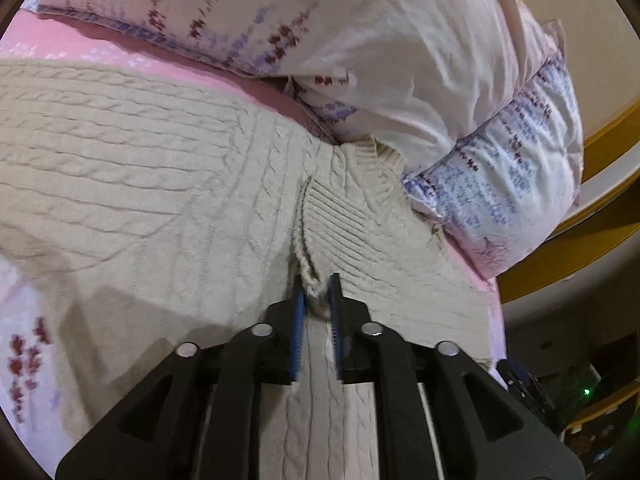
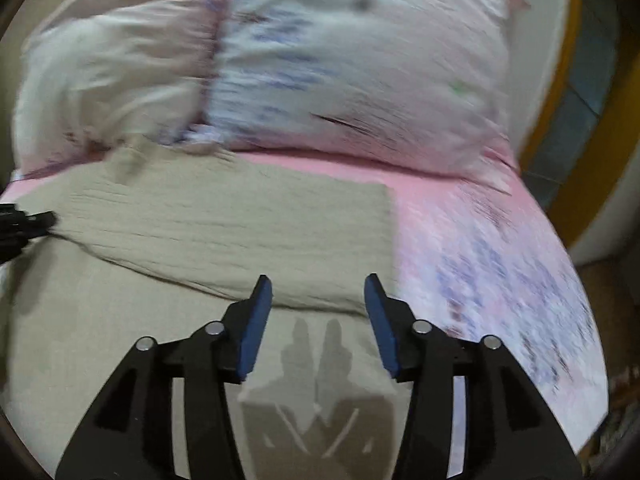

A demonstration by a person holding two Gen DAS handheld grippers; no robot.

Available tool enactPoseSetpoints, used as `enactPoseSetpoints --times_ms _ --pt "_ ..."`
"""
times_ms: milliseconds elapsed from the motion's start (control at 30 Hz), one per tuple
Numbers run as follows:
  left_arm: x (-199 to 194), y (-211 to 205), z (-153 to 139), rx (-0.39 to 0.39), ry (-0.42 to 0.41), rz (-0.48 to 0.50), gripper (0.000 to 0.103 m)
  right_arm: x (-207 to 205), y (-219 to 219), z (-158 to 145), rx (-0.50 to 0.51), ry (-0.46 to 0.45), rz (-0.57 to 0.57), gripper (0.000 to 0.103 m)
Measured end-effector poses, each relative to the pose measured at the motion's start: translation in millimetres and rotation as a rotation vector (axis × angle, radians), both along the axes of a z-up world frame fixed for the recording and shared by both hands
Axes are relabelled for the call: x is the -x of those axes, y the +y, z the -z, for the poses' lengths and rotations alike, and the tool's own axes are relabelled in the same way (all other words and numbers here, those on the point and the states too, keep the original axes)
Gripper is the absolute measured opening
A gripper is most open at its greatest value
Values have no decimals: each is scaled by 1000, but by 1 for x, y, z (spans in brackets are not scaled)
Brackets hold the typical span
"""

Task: Fold small clothes

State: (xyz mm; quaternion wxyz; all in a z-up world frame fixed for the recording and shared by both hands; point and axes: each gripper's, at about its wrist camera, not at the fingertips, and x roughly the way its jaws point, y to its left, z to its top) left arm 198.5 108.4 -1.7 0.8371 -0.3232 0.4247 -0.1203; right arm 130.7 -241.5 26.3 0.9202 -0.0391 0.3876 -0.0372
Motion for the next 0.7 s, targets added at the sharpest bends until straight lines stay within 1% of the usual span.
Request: enactPoseSetpoints --times_ms 67,133,167,267,300,367,433,467,500,633,700 --pt "15 19 -9 0 -32 -40 47 -12 21 0 -22 17 -55 50" --pt "33 44 -18 -5 -66 -99 61 -27 45 3 -56 32 -113 50" --pt "46 64 -22 -8 -79 -151 64 -34 56 5 -67 37 -133 50" --pt "71 114 -26 -13 -77 -268 66 -58 94 14 -108 58 -178 51" --pt "82 137 -26 -23 -64 -330 66 -65 104 17 -123 67 -187 53" --pt "97 170 -25 -24 -37 -421 66 -79 126 26 -160 94 -198 55" --pt "112 205 -22 -17 -9 -509 66 -89 142 34 -186 121 -198 57" --pt "119 223 -20 -17 7 -554 66 -92 147 38 -194 136 -194 62" --pt "124 235 -20 -16 18 -586 66 -93 152 41 -194 145 -185 67" --pt "131 274 -15 -1 55 -677 65 -92 164 48 -123 146 -156 73" --pt "127 285 -12 17 72 -705 65 -92 165 48 -118 160 -139 78"
